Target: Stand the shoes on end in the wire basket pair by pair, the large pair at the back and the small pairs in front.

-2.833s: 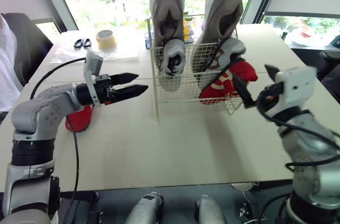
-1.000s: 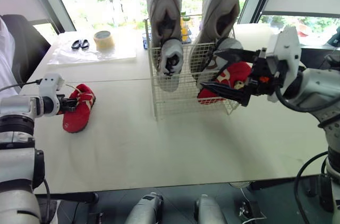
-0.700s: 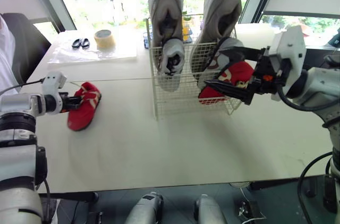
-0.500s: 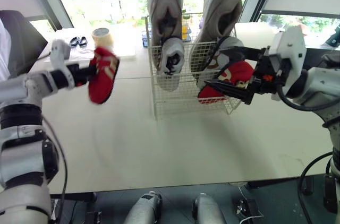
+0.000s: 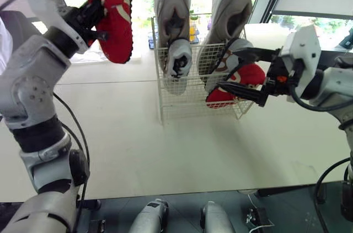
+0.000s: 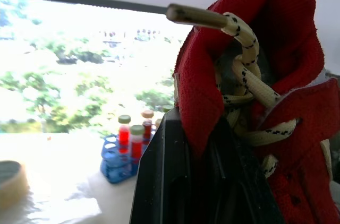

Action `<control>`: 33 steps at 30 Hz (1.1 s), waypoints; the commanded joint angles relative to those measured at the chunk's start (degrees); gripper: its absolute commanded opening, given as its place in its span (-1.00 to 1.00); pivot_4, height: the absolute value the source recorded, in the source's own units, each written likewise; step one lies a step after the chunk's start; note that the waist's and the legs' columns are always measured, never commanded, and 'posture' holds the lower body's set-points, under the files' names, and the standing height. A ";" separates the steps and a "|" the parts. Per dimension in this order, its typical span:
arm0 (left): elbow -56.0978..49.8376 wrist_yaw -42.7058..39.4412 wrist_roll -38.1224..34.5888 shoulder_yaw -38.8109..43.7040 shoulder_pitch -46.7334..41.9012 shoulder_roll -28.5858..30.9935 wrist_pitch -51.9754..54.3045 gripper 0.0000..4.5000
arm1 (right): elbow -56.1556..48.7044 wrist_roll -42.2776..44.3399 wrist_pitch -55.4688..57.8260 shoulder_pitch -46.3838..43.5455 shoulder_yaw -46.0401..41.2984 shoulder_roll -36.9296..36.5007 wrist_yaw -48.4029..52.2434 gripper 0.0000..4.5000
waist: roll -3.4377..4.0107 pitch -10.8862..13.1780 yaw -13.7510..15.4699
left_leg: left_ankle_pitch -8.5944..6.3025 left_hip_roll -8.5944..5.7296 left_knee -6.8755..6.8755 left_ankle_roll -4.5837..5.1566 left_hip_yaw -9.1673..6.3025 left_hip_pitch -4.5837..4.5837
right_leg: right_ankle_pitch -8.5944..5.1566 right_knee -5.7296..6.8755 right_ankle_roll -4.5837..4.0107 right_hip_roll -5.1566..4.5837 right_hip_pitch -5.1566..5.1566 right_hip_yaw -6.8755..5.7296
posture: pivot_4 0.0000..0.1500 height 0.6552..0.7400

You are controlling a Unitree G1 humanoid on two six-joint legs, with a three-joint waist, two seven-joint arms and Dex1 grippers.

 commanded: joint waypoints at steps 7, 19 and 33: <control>-5.11 0.62 9.45 -10.93 9.74 -8.46 -24.89 -0.98 | -3.56 2.40 1.59 1.08 -3.24 -1.07 -2.00 1.00 | -0.01 0.01 0.79 | 0.00 0.03 0.01 0.00 0.02 0.00 | 0.03 -0.03 -0.03 0.02 -0.03 0.01 | 1.00 1.00; -2.56 0.68 12.44 -13.32 8.59 -13.51 -39.02 -0.98 | -3.49 2.19 1.07 1.06 -2.68 -0.70 -2.56 1.00 | -0.02 0.01 1.04 | -0.01 0.02 0.08 0.02 0.03 0.00 | 0.03 -0.04 -0.03 0.01 0.04 -0.03 | 1.00 1.00; 4.10 -3.79 16.64 -23.41 15.74 -22.85 -55.72 -0.98 | -1.44 0.34 -0.90 0.31 -1.24 -1.53 0.31 1.00 | -0.02 0.00 1.07 | -0.01 0.01 0.11 0.04 0.02 0.00 | 0.03 -0.06 -0.02 0.01 0.08 -0.06 | 1.00 1.00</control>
